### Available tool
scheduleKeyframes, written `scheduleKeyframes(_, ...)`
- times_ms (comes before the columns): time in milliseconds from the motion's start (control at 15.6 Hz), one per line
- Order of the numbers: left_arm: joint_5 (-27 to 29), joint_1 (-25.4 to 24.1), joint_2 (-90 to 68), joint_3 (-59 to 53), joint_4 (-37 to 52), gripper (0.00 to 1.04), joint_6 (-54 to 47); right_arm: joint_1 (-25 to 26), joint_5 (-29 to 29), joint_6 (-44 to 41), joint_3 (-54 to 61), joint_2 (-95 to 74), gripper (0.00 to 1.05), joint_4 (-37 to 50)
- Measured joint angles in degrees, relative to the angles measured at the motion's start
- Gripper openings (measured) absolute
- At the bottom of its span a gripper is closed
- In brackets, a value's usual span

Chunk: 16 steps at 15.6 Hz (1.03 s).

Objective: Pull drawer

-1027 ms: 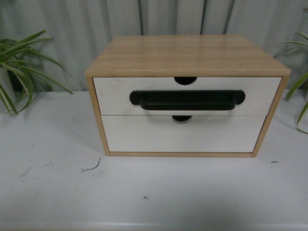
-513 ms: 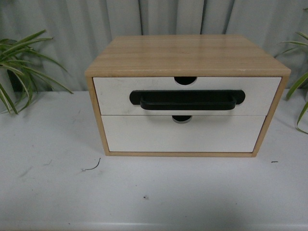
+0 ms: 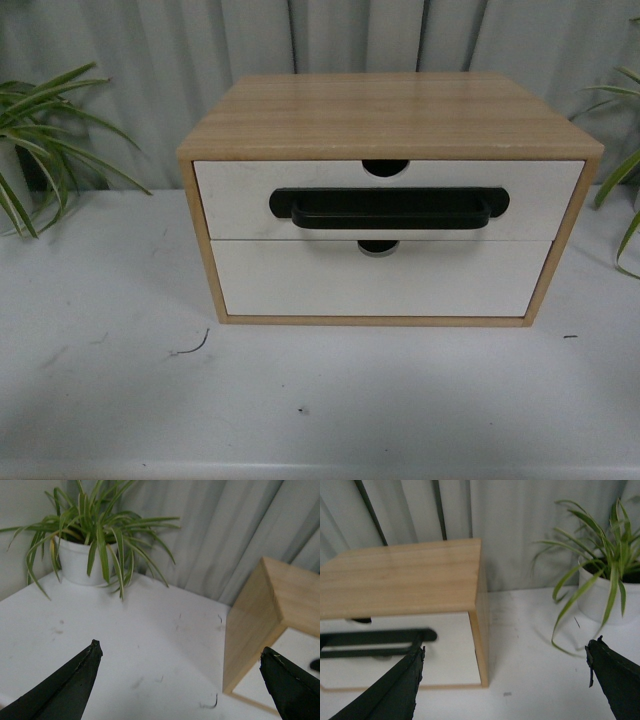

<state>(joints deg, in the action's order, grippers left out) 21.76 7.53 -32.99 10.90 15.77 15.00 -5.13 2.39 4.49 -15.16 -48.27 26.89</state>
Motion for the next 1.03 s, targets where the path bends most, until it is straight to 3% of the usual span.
scheduleKeyframes(64,-2.82,-2.03,-7.85,3.23,6.51,0.98,-0.20,-1.14,0.44,-0.70,-4.81,-7.61,0.98,4.39)
scheduleKeyframes(193,-7.87,-2.25,-23.89,12.09,15.08,0.98,-2.27,-4.04,1.92,-2.47,-15.54,-20.22,0.98,5.20)
scheduleKeyframes(513,-15.45,-1.44,-51.21,36.83,11.63,0.98,-6.75,-10.25,4.98,-10.75,-40.83,-39.60,0.98,2.08)
scheduleKeyframes(642,-21.64,1.11,-54.34,43.65,7.26,0.98,-11.56,-11.13,0.09,-18.18,-43.06,-41.72,0.98,2.80)
scheduleKeyframes(834,-33.62,4.83,-55.25,50.03,-7.19,0.98,-24.65,-10.56,-11.74,-37.90,-42.73,-41.99,0.98,3.76)
scheduleKeyframes(898,-38.10,6.21,-55.25,52.13,-13.99,0.98,-30.86,-9.73,-16.37,-46.93,-42.40,-41.59,0.98,1.40)
scheduleKeyframes(1027,-40.46,8.70,-55.63,56.30,-24.44,0.98,-41.53,-7.74,-23.96,-63.71,-42.36,-41.31,0.98,-6.64)
